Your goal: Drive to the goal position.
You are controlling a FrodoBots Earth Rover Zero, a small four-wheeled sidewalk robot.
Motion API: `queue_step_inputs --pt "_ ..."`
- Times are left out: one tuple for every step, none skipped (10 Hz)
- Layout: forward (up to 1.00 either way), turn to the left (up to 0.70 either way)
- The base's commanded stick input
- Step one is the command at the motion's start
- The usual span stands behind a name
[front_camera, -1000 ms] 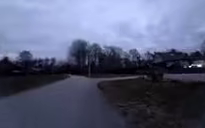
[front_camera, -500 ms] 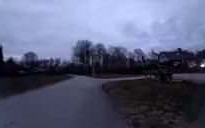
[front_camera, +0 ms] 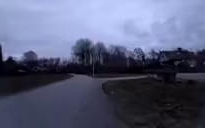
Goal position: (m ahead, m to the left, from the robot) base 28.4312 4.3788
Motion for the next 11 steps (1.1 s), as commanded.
queue_step_inputs --pt "0.00 0.00" --pt "0.00 0.00" --pt "0.00 0.00" --pt "0.01 0.00" --pt "0.08 0.00" --pt "0.51 0.00" --pt "0.70 0.00" --pt "0.70 0.00" --pt "0.70 0.00" --pt "0.70 0.00" --pt "0.70 0.00"
